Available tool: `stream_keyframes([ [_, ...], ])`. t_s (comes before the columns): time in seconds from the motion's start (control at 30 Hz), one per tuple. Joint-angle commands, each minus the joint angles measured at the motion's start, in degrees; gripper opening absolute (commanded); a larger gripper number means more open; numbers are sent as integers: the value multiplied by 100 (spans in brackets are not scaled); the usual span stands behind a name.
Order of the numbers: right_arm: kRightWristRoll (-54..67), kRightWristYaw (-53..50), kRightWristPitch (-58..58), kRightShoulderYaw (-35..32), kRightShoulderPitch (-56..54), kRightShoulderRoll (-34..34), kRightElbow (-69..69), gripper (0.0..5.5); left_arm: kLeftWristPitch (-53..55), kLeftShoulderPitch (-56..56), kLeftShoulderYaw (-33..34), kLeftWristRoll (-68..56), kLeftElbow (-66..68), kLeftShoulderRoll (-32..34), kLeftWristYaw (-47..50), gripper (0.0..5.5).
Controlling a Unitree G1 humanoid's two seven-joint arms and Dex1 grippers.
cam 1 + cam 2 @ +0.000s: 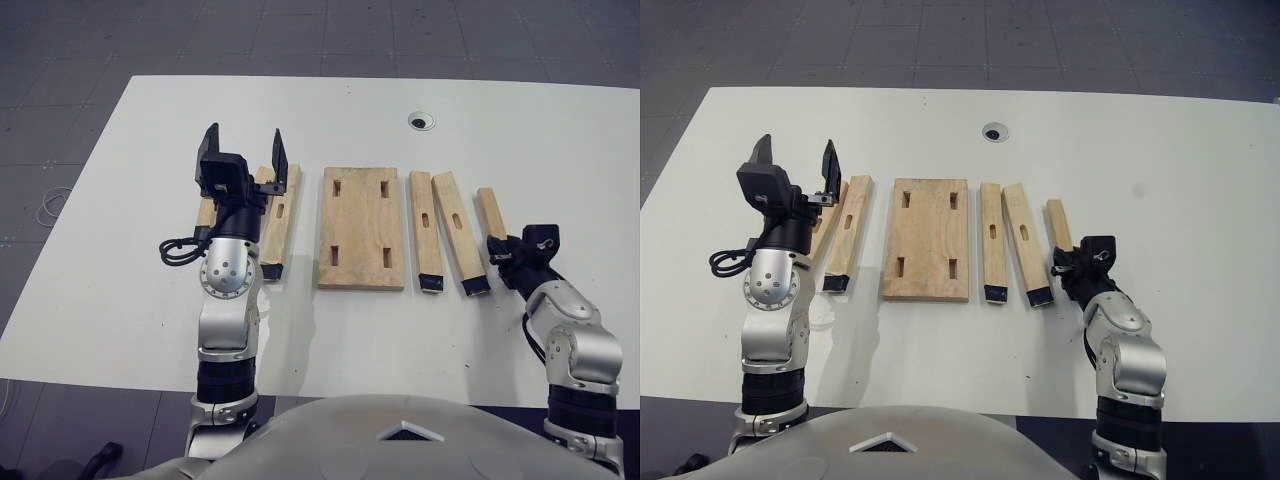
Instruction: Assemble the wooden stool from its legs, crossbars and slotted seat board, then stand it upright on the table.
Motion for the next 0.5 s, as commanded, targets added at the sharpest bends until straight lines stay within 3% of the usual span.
stream_keyframes([
  [0.03,31,-73,-219,83,-817,27,-308,131,611,-481,189,-802,-250,-29,-348,437],
  [0.17,-12,370,-792,645,-1278,54,-127,131,1756,-1166,531,-2577,-286,-141,-866,437],
  [0.33,155,616,-1235,1020,-2090,346,-79,131,2652,-1829,729,-3901,-52,-131,-1207,437],
  [0.5,197,929,-1661,1404,-2186,534,60,131,3191,-2051,1035,-4973,280,-311,-1126,437],
])
